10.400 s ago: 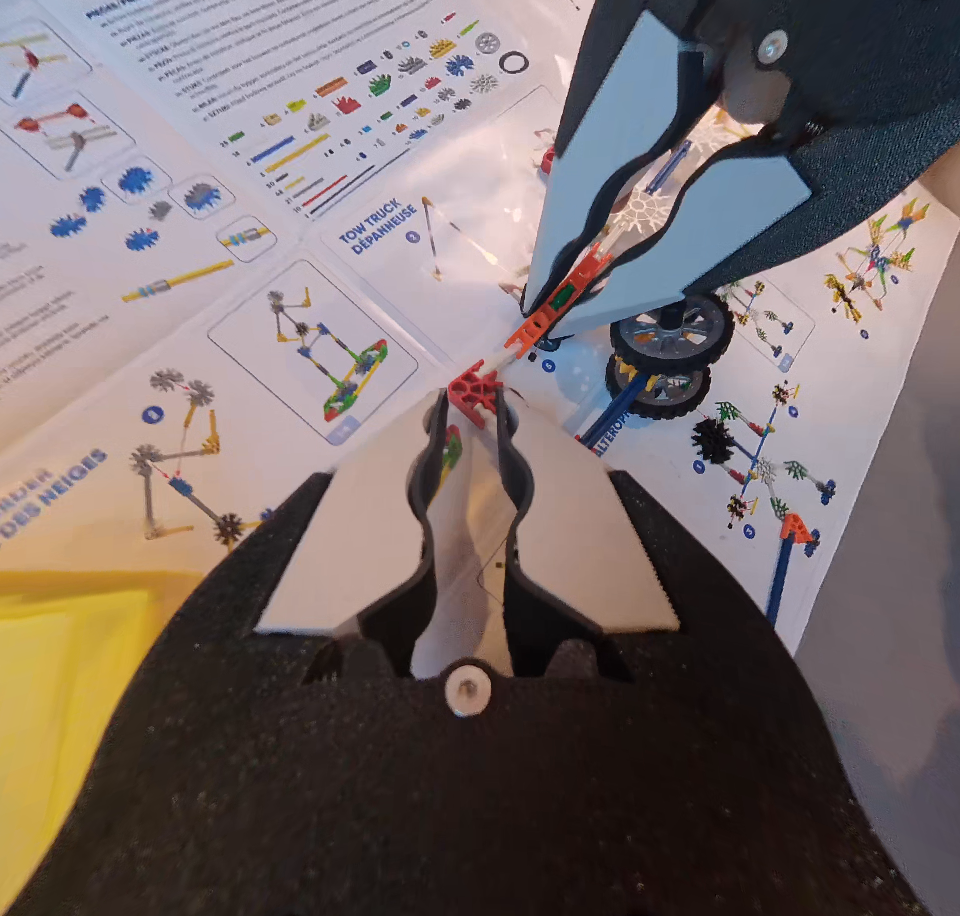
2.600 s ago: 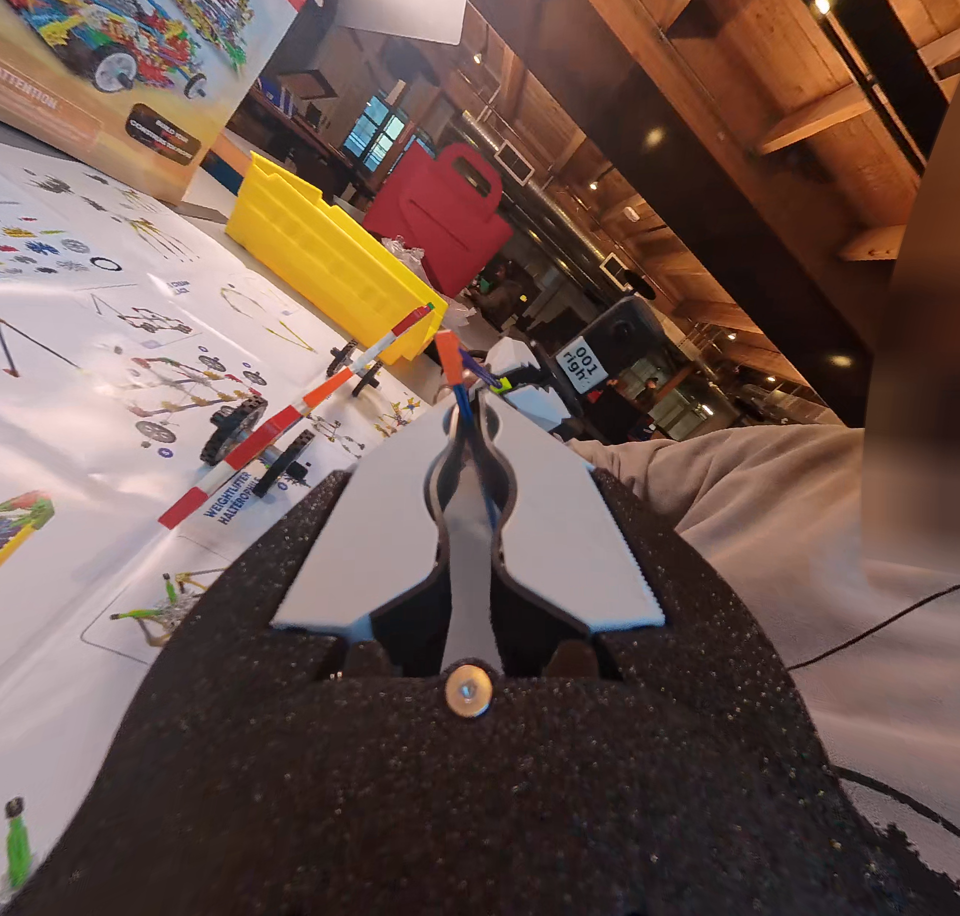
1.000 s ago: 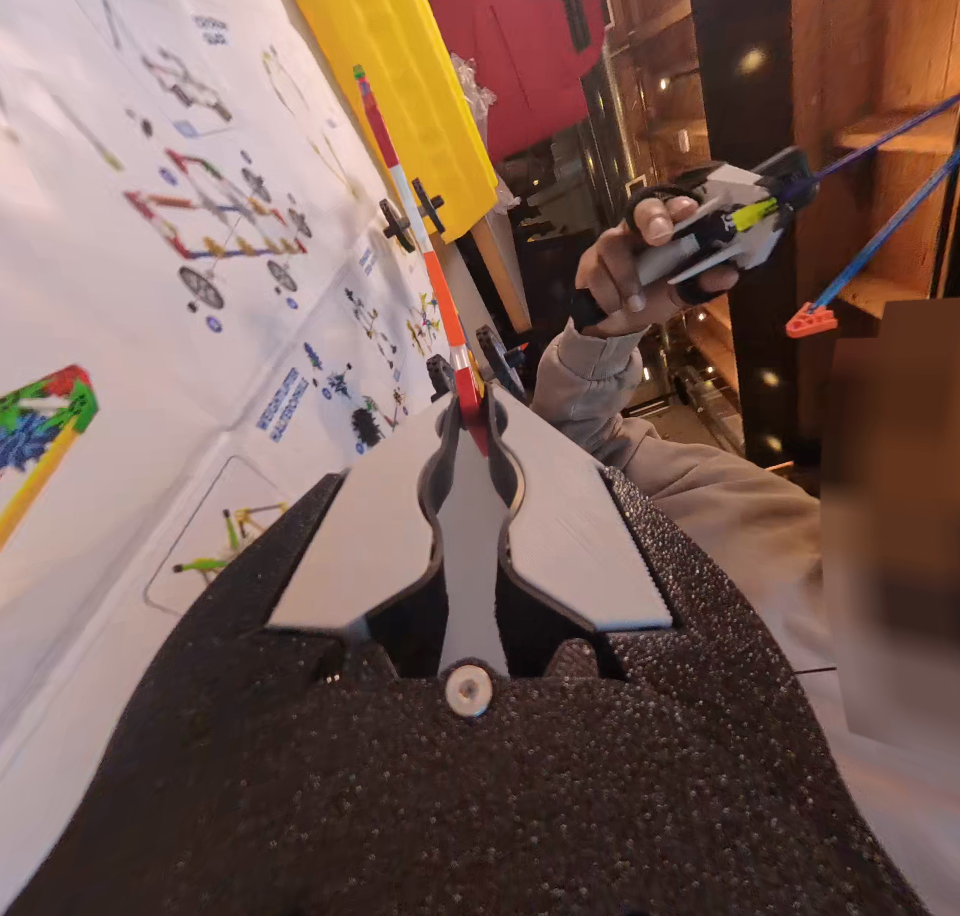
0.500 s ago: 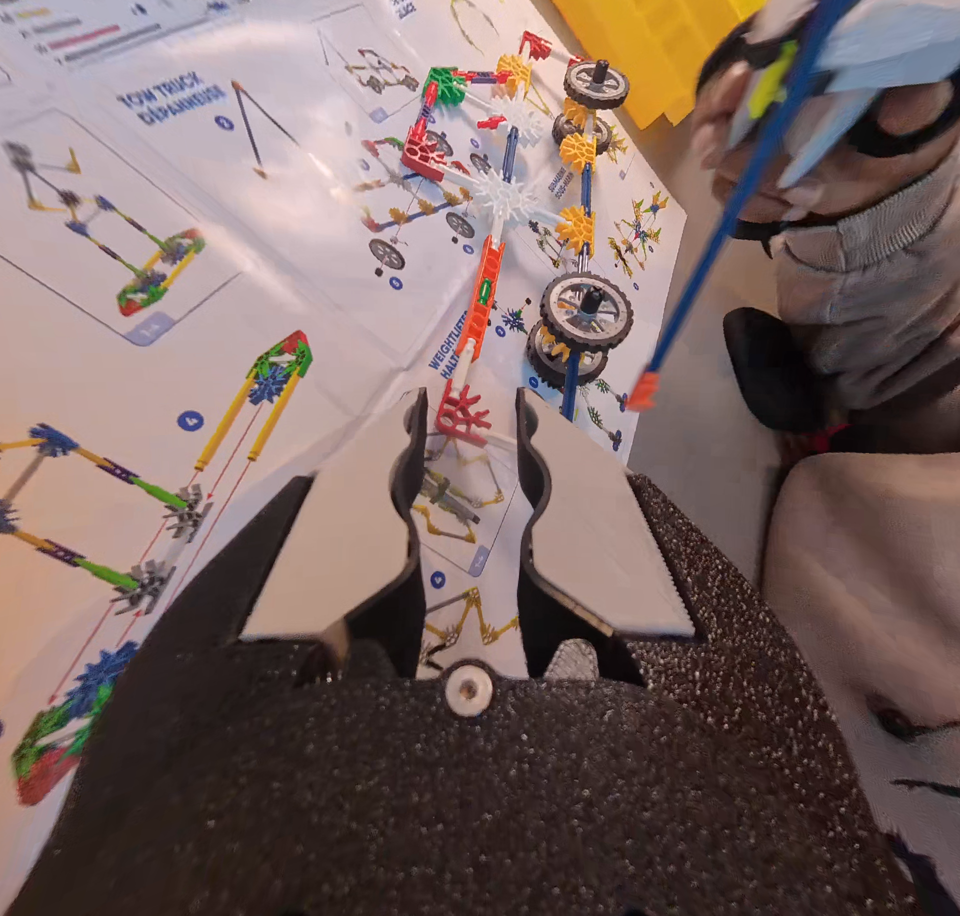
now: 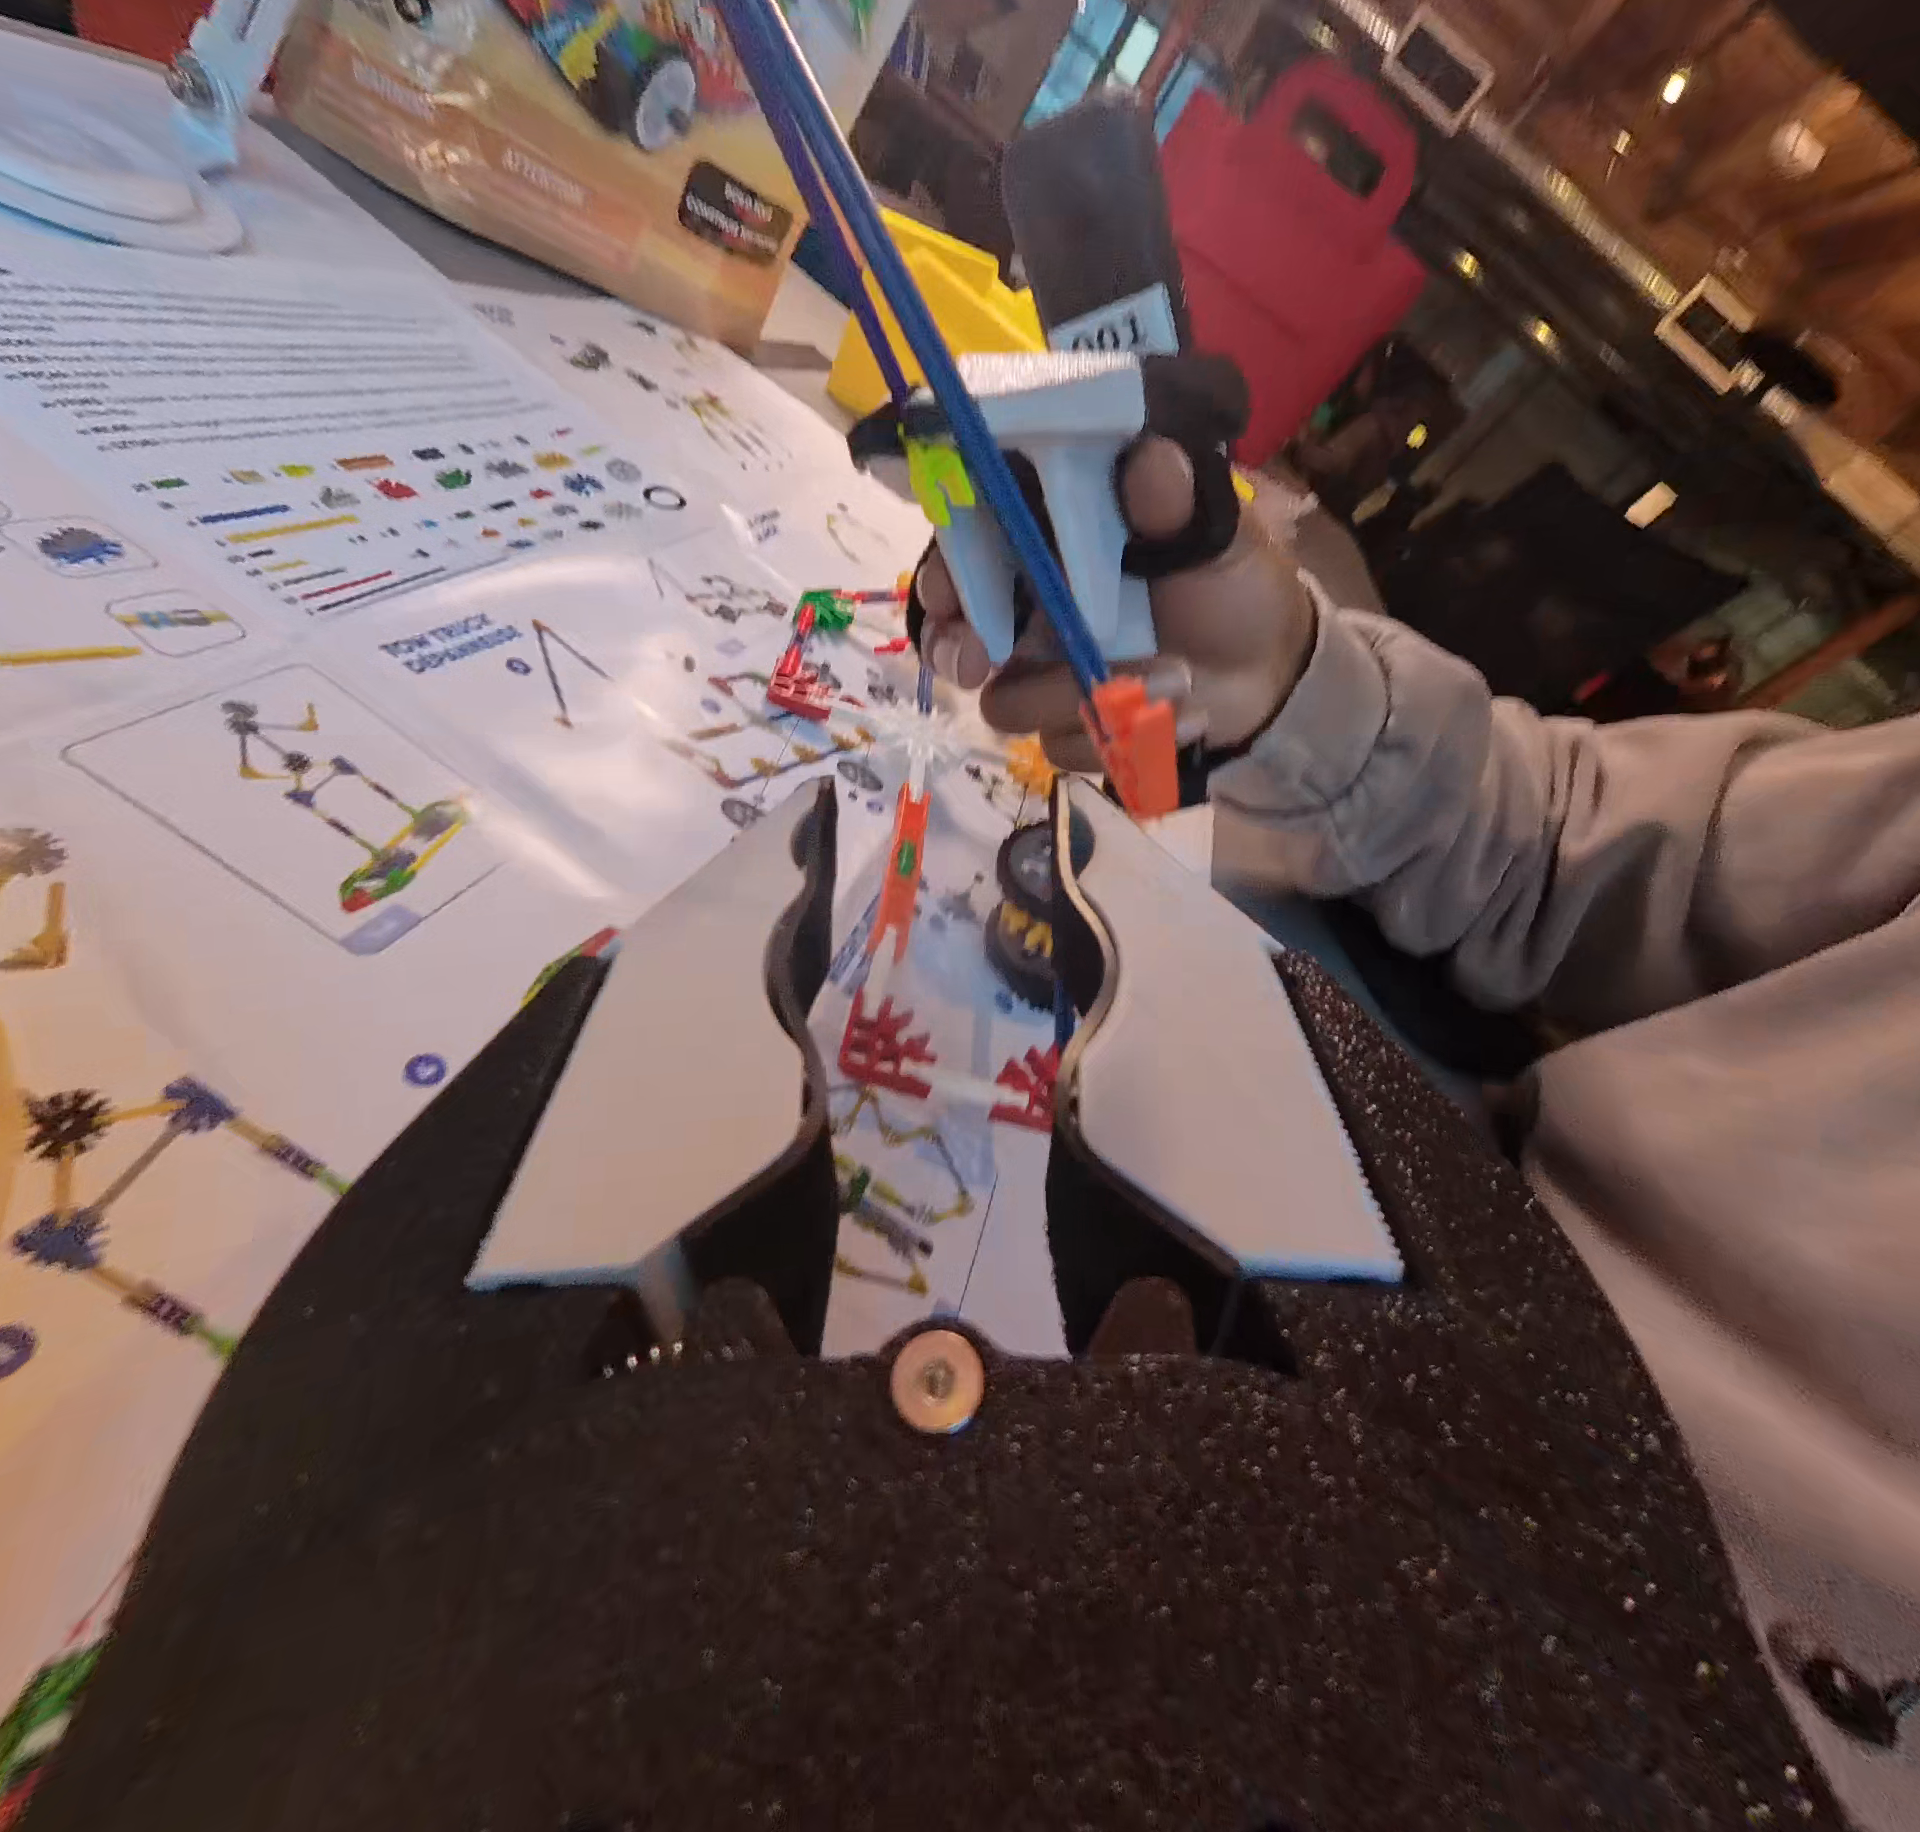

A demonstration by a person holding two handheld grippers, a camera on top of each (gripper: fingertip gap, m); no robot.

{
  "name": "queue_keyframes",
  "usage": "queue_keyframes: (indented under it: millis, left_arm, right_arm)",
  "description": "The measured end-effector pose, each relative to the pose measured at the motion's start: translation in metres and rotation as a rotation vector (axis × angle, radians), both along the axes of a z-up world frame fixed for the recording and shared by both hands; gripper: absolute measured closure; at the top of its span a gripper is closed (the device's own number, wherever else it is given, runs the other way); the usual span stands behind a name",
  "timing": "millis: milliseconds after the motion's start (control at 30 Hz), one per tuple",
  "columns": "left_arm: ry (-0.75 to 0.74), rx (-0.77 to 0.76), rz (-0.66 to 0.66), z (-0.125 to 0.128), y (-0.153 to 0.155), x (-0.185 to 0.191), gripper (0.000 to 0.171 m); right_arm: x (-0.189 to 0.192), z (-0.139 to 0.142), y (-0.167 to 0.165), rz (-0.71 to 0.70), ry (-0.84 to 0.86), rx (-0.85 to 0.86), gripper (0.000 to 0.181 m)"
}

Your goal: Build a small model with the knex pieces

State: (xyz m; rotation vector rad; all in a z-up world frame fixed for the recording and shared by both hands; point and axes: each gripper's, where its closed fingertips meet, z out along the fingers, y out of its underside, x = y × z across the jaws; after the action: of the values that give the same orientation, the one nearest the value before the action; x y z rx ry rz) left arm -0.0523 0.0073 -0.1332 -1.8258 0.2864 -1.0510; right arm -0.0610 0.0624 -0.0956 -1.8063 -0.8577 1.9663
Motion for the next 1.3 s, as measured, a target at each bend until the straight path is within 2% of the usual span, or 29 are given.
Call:
queue_keyframes:
  millis: [133, 233, 333, 400, 500, 600, 733, 867, 1000, 1067, 1133, 1233, 1300]
  left_arm:
    - [-0.192, 0.048, 0.060, 0.030, 0.021, 0.016, 0.140]
    - [-0.222, 0.084, 0.095, 0.041, 0.028, 0.022, 0.149]
    - [-0.266, 0.088, 0.103, 0.045, 0.028, 0.020, 0.164]
    - [-0.261, 0.077, 0.092, 0.043, 0.026, 0.020, 0.164]
    - [-0.315, 0.062, -0.007, 0.046, 0.015, 0.024, 0.165]
    - [-0.434, 0.003, -0.207, 0.052, -0.006, 0.035, 0.165]
    - [-0.566, -0.056, -0.361, 0.058, -0.023, 0.045, 0.166]
    - [-0.598, -0.071, -0.454, 0.062, -0.035, 0.055, 0.168]
    - [-0.600, -0.064, -0.444, 0.064, -0.035, 0.054, 0.167]
    - [-0.549, -0.048, -0.387, 0.060, -0.029, 0.046, 0.165]
    - [-0.392, -0.021, -0.292, 0.048, -0.022, 0.035, 0.151]
    - [0.068, -0.034, -0.111, -0.001, -0.010, 0.009, 0.140]
    - [0.286, -0.098, -0.060, -0.032, -0.010, -0.005, 0.134]
  right_arm:
    - [-0.005, 0.011, -0.012, -0.011, 0.080, -0.041, 0.178]
    - [-0.004, 0.016, -0.022, -0.013, 0.105, -0.015, 0.178]
    - [-0.002, 0.013, -0.027, -0.017, 0.101, 0.038, 0.178]
    - [-0.001, 0.011, -0.029, -0.005, 0.084, 0.099, 0.178]
    - [0.004, 0.016, -0.038, 0.072, 0.073, 0.211, 0.177]
    - [0.016, 0.029, -0.050, 0.184, 0.109, 0.343, 0.170]
    - [0.032, 0.024, -0.071, 0.351, 0.097, 0.468, 0.171]
    - [0.042, 0.028, -0.085, 0.442, 0.159, 0.451, 0.175]
    - [0.043, 0.031, -0.085, 0.451, 0.204, 0.384, 0.176]
    - [0.039, 0.030, -0.078, 0.414, 0.202, 0.377, 0.177]
    - [0.036, 0.032, -0.065, 0.344, 0.194, 0.354, 0.179]
    - [0.031, 0.020, -0.038, 0.229, 0.096, 0.361, 0.179]
    - [0.030, 0.011, -0.028, 0.197, 0.049, 0.335, 0.179]
